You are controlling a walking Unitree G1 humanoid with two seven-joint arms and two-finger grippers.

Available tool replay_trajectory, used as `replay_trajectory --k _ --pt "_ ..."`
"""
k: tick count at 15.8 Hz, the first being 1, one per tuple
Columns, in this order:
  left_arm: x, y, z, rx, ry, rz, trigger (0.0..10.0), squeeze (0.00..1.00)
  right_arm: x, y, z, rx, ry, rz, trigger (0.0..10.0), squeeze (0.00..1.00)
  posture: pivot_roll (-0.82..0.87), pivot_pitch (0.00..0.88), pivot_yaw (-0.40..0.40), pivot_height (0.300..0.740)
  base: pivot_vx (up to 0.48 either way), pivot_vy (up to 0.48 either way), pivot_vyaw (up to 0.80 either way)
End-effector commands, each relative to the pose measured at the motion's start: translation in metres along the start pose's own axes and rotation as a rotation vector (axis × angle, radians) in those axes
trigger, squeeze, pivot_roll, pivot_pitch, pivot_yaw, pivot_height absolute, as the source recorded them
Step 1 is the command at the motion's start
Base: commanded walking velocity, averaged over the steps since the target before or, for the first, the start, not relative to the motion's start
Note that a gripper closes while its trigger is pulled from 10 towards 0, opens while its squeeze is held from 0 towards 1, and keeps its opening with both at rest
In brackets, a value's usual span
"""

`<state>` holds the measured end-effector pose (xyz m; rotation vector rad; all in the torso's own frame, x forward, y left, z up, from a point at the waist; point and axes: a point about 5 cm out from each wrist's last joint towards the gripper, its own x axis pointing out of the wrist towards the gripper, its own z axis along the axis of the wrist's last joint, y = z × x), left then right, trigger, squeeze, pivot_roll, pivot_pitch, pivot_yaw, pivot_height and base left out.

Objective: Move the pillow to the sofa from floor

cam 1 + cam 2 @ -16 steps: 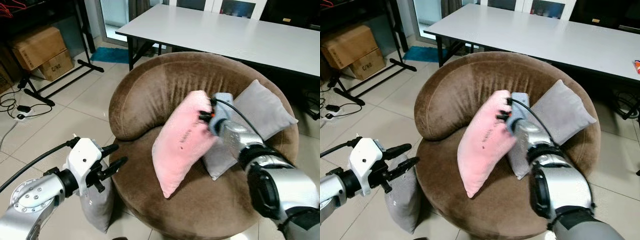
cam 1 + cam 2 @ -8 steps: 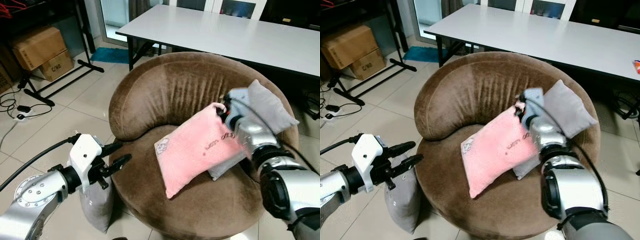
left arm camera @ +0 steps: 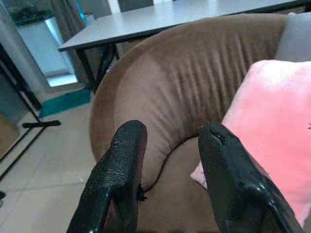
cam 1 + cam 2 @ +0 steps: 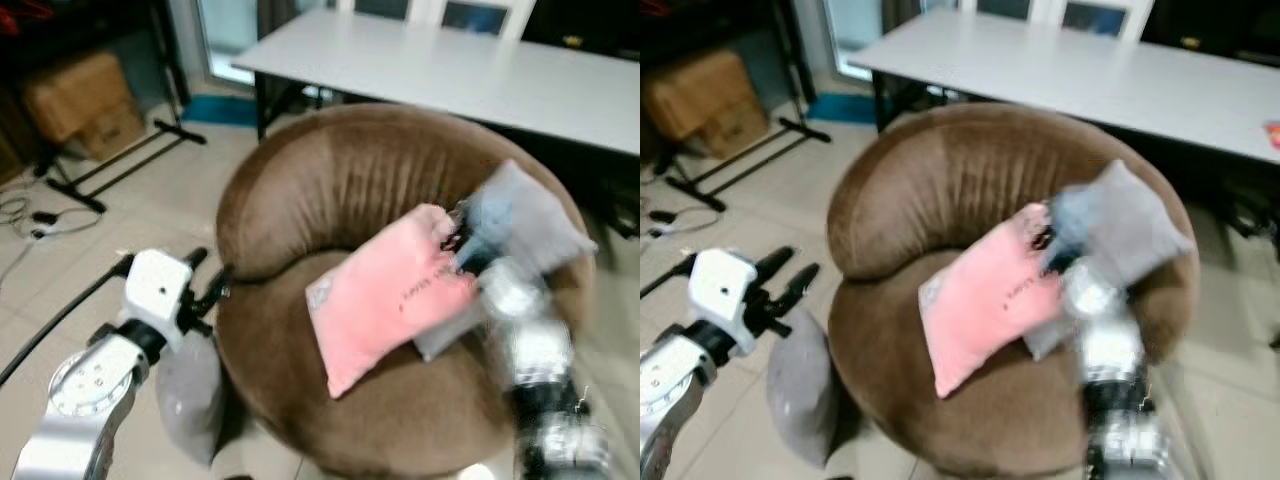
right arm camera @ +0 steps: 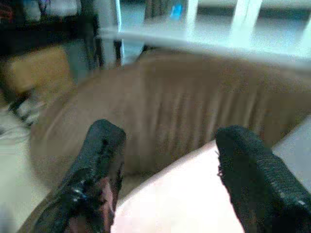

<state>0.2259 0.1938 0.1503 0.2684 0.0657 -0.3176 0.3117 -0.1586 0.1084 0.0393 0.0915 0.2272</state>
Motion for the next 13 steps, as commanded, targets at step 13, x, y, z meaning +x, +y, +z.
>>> replay_trajectory --k 13 --pt "-0.003 0.002 -0.004 0.028 0.018 0.163 10.0 0.0 -0.032 0.032 0.0 0.04 0.096 -0.008 10.0 0.84 0.01 0.0 -0.046 0.74 0.0 0.393 0.0"
